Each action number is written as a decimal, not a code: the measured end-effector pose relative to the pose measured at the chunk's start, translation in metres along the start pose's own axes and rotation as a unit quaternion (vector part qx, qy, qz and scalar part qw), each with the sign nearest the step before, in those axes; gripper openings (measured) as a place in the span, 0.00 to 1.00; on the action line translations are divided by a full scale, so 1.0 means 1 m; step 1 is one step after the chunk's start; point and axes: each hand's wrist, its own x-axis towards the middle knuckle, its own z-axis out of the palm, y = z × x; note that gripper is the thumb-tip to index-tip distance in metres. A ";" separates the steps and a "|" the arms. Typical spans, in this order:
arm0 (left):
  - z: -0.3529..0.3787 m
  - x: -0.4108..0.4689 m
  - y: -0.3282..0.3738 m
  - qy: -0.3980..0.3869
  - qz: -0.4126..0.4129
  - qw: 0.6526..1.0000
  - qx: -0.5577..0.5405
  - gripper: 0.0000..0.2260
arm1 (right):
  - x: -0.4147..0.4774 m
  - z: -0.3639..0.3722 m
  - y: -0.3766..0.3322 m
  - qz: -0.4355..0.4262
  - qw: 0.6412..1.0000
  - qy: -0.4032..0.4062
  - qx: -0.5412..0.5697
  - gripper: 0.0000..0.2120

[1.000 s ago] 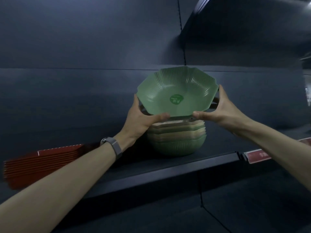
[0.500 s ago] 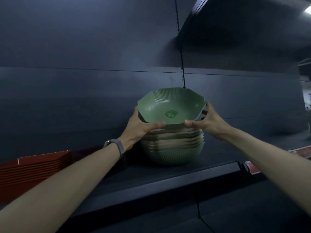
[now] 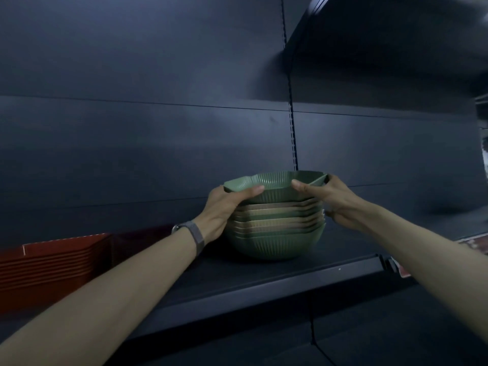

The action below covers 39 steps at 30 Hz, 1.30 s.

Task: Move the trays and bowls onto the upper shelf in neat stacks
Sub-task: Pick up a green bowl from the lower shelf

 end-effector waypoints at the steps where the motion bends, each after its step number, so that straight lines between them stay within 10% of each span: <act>1: 0.001 -0.001 -0.001 0.007 -0.001 1.000 -0.007 0.21 | 0.000 0.001 0.000 0.011 1.000 0.004 0.001 0.45; 10: 0.011 -0.003 -0.015 0.051 -0.019 0.998 -0.033 0.32 | 0.006 0.006 0.014 0.080 0.993 0.063 0.051 0.61; 16: 0.011 -0.004 -0.025 0.082 -0.024 0.996 0.007 0.37 | -0.010 0.016 0.006 0.095 0.994 0.029 0.045 0.23; 22: 0.012 -0.009 -0.035 0.066 0.011 0.997 0.027 0.42 | -0.009 0.012 0.022 0.052 0.996 0.045 0.052 0.68; 26: 0.016 -0.007 -0.039 0.044 0.013 0.998 0.043 0.55 | -0.013 0.015 0.030 0.016 1.000 0.013 0.009 0.65; 33: 0.017 -0.010 -0.039 0.048 0.008 0.997 0.068 0.46 | -0.014 0.010 0.044 -0.018 0.999 0.023 -0.024 0.42; 39: 0.016 -0.019 -0.053 -0.007 0.009 0.995 0.102 0.44 | -0.021 0.011 0.064 0.005 0.999 0.020 -0.032 0.63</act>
